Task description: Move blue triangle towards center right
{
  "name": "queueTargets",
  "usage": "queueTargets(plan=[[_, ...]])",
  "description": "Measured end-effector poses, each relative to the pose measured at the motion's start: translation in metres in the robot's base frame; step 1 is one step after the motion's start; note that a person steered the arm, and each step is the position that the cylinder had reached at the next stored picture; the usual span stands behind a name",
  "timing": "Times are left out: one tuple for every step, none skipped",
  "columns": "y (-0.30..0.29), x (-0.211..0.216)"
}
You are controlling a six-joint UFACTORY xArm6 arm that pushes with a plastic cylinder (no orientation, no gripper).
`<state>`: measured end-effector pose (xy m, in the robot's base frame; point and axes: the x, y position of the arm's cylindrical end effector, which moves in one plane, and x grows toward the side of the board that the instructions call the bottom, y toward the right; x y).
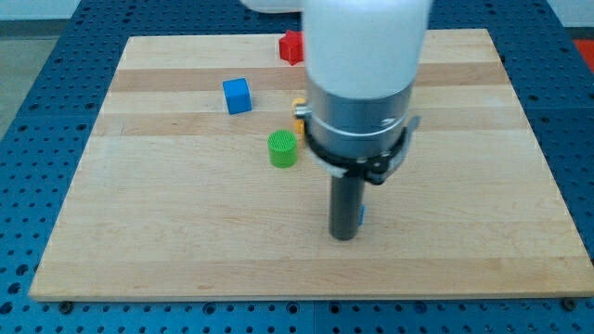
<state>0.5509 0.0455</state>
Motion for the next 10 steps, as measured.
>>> queueTargets(plan=[[0.006,-0.020],[-0.010,-0.027],[-0.031,-0.027],[-0.030,-0.029],[-0.019,-0.041],[-0.006,-0.047],[0.012,-0.053],[0.030,-0.064],[0.033,-0.076],[0.033,-0.083]])
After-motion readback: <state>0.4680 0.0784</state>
